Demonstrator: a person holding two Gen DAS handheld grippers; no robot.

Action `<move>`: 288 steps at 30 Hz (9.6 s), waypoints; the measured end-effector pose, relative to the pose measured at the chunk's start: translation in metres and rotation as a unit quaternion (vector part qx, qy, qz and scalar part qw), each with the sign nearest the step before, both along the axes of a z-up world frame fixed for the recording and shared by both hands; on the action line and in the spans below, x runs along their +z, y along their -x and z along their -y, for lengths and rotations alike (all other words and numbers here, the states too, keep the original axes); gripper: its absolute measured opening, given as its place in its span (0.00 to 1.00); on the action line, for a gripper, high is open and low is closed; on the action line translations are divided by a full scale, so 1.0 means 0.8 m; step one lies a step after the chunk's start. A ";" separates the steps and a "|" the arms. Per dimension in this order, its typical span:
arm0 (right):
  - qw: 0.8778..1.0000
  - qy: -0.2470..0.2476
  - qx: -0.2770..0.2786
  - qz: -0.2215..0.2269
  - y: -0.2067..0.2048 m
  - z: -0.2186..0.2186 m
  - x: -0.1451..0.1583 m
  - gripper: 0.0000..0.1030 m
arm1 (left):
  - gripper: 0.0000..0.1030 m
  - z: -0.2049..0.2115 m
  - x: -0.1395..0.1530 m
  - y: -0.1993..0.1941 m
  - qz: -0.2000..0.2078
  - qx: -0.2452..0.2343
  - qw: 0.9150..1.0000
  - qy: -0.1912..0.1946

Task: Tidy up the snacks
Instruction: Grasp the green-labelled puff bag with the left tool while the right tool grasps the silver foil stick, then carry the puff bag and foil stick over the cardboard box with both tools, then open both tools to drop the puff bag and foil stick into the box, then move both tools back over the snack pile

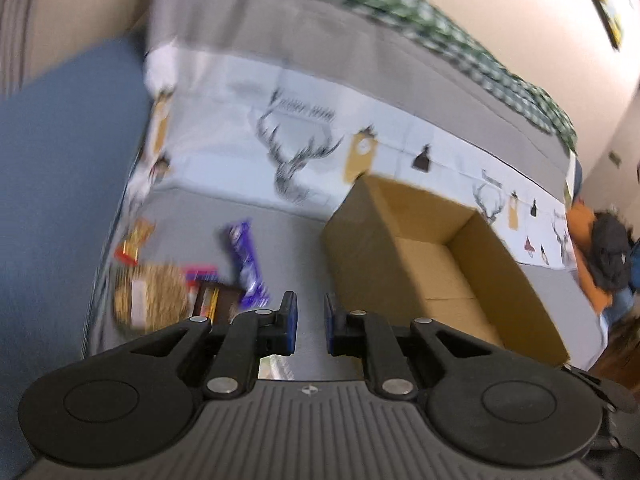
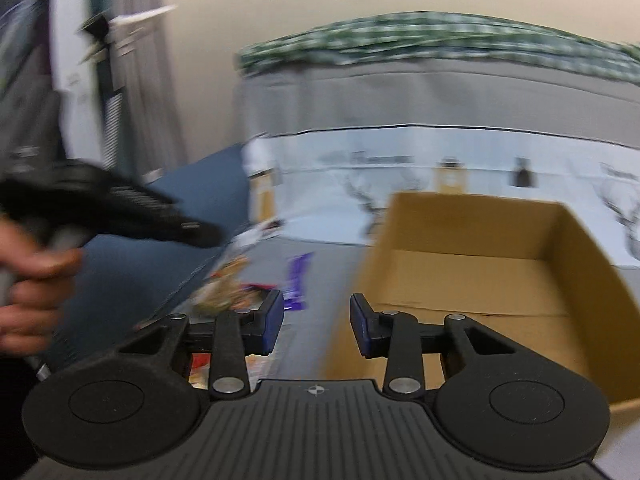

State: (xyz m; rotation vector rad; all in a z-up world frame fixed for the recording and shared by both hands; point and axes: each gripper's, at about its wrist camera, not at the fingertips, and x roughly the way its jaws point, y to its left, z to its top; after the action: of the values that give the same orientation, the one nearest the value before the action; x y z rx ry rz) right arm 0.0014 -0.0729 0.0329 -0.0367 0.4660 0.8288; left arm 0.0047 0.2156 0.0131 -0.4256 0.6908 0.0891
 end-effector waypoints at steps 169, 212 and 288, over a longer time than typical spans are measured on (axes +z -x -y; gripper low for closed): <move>0.974 0.012 -0.225 0.005 -0.142 0.114 -0.009 0.17 | 0.38 0.267 0.002 -0.063 0.115 -0.095 0.984 -0.101; 0.975 -0.028 -0.219 -0.016 -0.131 0.077 -0.006 0.46 | 0.23 0.105 0.057 -0.006 0.104 -0.001 0.985 -0.139; 0.959 0.221 0.171 -0.042 -0.004 -0.156 -0.096 0.17 | 0.84 -0.057 0.080 0.010 -0.044 0.268 0.879 -0.391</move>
State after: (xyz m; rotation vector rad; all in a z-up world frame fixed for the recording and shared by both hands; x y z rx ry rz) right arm 0.0046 0.0522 -0.0435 -0.5096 0.7326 1.0532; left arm -0.0033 0.2613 0.0775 0.1868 0.5529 0.8902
